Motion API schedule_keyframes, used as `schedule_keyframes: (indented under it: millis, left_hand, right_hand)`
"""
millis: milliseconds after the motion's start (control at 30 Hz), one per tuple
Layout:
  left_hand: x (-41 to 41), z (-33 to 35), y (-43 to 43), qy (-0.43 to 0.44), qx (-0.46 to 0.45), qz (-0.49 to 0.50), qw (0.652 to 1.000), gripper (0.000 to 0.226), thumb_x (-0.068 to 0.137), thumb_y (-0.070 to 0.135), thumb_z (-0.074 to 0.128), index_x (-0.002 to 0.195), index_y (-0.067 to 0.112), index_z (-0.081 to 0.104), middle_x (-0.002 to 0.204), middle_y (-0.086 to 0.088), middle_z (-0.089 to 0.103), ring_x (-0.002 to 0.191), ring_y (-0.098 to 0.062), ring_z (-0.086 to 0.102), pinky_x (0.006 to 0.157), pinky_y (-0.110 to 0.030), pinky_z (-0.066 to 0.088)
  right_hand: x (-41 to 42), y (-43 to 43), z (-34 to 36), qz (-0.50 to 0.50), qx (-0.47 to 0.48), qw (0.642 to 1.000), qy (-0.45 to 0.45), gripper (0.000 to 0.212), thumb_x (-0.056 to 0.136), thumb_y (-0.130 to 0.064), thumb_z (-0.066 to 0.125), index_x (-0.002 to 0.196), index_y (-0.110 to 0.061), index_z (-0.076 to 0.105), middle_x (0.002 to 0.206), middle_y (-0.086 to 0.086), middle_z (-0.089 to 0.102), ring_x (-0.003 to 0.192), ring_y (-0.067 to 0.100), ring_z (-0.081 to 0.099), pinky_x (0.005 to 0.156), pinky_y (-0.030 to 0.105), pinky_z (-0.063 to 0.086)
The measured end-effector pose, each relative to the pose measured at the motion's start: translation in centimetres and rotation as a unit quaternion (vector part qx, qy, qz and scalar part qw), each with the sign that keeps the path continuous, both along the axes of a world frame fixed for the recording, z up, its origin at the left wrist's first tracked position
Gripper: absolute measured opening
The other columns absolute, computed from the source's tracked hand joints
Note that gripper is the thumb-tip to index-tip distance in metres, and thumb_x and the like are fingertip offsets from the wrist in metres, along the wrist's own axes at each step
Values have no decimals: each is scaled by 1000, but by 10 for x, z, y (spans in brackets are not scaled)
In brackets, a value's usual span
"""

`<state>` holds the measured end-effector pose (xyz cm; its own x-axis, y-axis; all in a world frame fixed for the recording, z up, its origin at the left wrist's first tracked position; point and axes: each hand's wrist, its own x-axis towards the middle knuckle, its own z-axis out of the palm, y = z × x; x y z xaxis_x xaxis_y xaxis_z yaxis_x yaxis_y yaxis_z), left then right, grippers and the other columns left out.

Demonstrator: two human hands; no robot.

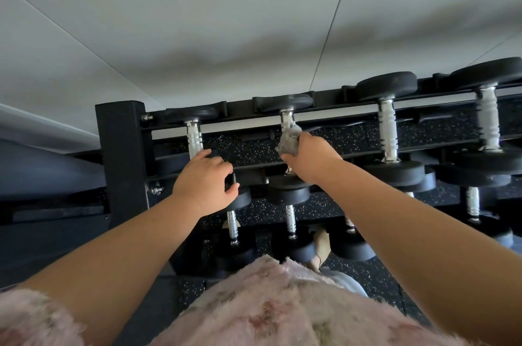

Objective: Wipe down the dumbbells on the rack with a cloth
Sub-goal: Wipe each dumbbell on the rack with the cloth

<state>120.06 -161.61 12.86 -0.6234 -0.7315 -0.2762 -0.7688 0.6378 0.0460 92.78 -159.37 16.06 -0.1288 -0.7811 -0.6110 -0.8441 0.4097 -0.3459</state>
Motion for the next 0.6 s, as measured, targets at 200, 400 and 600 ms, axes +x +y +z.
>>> schedule_keyframes:
  millis: [200,400,600]
  left_hand:
    - [-1,1,1,-7,0,5,1000,43,89,57,51,99,23,76,87,6,69,81,-16,67,123,-41,34]
    - [0,-1,1,-6,-2,4,1000,36,88,54,59,97,23,75,85,7,68,80,-16,66,122,-41,35]
    - [0,0,1,1,-1,12,1000,35,88,53,58,95,23,75,84,7,67,80,-16,66,121,-40,36]
  right_hand:
    - [6,-39,-1,-237,-89,954,-162,42,99,-54,58,115,-16,53,93,-1,64,76,11,63,57,24,47]
    - [-8,-1,0,-171,-53,979,-97,30,106,-45,48,104,-17,58,90,1,66,73,14,66,54,26,50]
    - [-8,-26,38,-194,-308,920,-143,37,104,-49,49,125,-19,53,123,-2,55,109,14,56,97,36,54]
